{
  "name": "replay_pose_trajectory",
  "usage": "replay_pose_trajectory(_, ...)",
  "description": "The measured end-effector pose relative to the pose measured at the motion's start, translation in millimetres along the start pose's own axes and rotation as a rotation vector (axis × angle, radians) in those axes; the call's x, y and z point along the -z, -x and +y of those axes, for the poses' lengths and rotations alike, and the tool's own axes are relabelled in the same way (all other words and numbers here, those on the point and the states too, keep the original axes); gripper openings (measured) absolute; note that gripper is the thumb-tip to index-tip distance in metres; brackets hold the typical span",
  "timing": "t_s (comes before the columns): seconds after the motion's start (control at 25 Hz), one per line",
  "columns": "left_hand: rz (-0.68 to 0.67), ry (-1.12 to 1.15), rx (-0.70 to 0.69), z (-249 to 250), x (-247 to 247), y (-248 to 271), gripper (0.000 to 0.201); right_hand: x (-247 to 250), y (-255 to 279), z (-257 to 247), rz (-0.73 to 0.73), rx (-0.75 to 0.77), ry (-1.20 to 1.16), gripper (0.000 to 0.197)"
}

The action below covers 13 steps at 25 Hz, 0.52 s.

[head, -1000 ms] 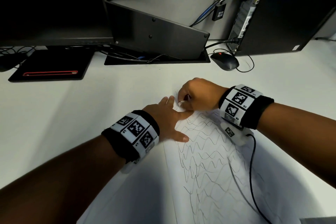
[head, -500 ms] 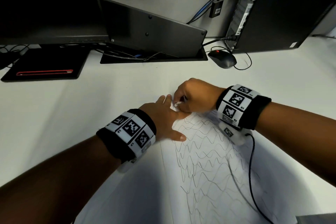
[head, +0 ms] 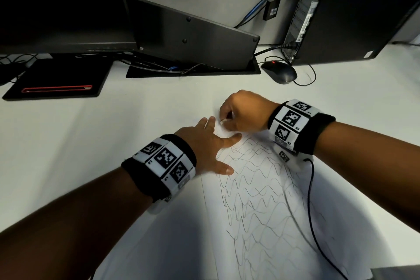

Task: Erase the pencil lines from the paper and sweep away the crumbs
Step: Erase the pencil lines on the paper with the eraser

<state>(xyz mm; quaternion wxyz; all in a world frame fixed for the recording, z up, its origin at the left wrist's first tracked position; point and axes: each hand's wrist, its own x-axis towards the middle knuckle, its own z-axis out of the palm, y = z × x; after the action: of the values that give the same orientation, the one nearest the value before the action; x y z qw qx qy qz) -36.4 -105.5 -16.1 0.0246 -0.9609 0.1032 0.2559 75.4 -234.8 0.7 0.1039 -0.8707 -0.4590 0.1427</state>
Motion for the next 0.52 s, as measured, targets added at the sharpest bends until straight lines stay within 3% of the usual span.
replay_pose_trajectory(0.12,0.003,-0.01,-0.002,-0.3,-0.2,0.0,0.084,2.1,-0.5,-0.3,-0.075,-0.011,-0.058,0.009)
replay_pose_trajectory(0.24,0.003,-0.021,0.01,1.1,0.0,0.5,0.084,3.0,-1.2,11.2,0.066,-0.078,0.006,0.011)
replay_pose_trajectory(0.4,-0.005,-0.008,0.006,-0.2,1.2,1.2,0.083,0.0,2.3,3.9,-0.043,-0.019,-0.049,0.007)
replay_pose_trajectory(0.52,-0.006,-0.002,0.012,1.3,0.7,1.2,0.084,3.0,-1.1,10.5,0.08,-0.064,0.005,0.007)
